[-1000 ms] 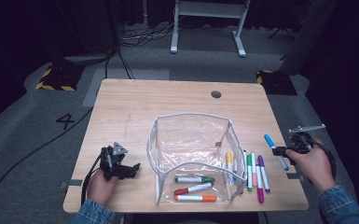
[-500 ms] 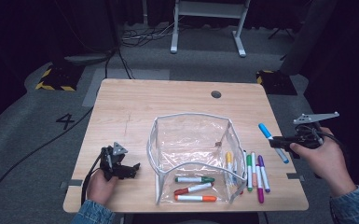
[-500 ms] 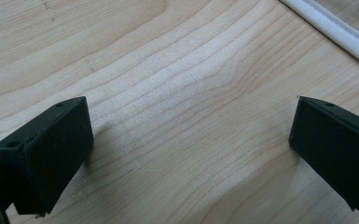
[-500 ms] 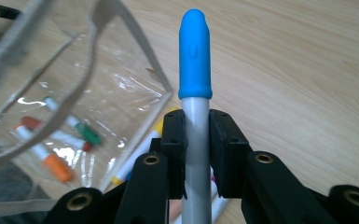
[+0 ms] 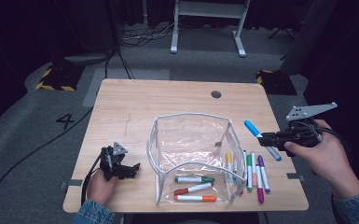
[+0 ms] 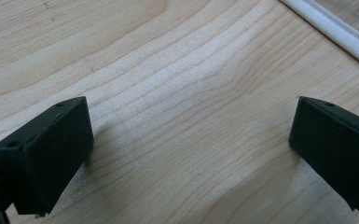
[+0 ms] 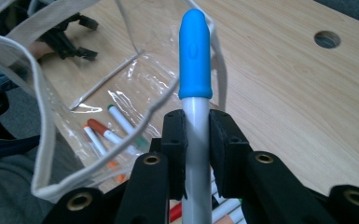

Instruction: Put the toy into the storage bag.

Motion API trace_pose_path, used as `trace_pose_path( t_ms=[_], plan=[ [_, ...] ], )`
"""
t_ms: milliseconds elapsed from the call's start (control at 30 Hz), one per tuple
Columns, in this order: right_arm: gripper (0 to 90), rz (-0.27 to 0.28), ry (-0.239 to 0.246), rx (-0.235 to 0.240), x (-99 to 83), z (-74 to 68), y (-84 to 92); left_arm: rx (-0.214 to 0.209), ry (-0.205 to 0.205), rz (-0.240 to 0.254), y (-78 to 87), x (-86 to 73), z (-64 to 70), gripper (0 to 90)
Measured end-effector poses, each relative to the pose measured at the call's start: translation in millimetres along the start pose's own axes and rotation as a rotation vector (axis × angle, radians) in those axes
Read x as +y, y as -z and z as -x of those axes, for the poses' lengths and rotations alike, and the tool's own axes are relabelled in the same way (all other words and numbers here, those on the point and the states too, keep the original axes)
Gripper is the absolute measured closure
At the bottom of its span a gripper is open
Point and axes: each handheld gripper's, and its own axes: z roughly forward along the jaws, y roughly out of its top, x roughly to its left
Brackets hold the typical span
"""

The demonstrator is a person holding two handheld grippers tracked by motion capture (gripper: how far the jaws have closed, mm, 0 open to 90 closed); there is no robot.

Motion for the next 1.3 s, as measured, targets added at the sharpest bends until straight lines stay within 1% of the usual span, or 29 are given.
trace_pose_path(
  t_ms=[167, 367, 467, 667, 900, 1033, 1233, 1300],
  plan=[
    [76.9, -0.013, 0.061, 0.026, 14.6, -15.3, -3.8, 0.000, 0.000, 0.000, 0.0, 0.0, 0.0, 0.0],
    [76.9, -0.026, 0.127, 0.058, 31.7, -32.9, -12.4, 0.000, 0.000, 0.000, 0.0, 0.0, 0.0, 0.0],
    [76.9, -0.038, 0.146, 0.079, 37.5, -40.2, -19.9, 0.000, 0.000, 0.000, 0.0, 0.0, 0.0, 0.0],
    [76.9, -0.076, 0.189, 0.122, 50.5, -54.4, -41.2, 0.000, 0.000, 0.000, 0.0, 0.0, 0.0, 0.0],
    [76.9, -0.128, 0.232, 0.160, 62.7, -65.4, -66.6, 0.000, 0.000, 0.000, 0.0, 0.0, 0.0, 0.0],
    [76.9, -0.159, 0.249, 0.184, 65.7, -70.9, -81.5, 0.000, 0.000, 0.000, 0.0, 0.0, 0.0, 0.0],
    [76.9, -0.228, 0.265, 0.223, 67.4, -75.8, -105.1, 0.000, 0.000, 0.000, 0.0, 0.0, 0.0, 0.0],
    [76.9, -0.249, 0.273, 0.225, 66.9, -76.9, -112.3, 0.000, 0.000, 0.000, 0.0, 0.0, 0.0, 0.0]
  ],
)
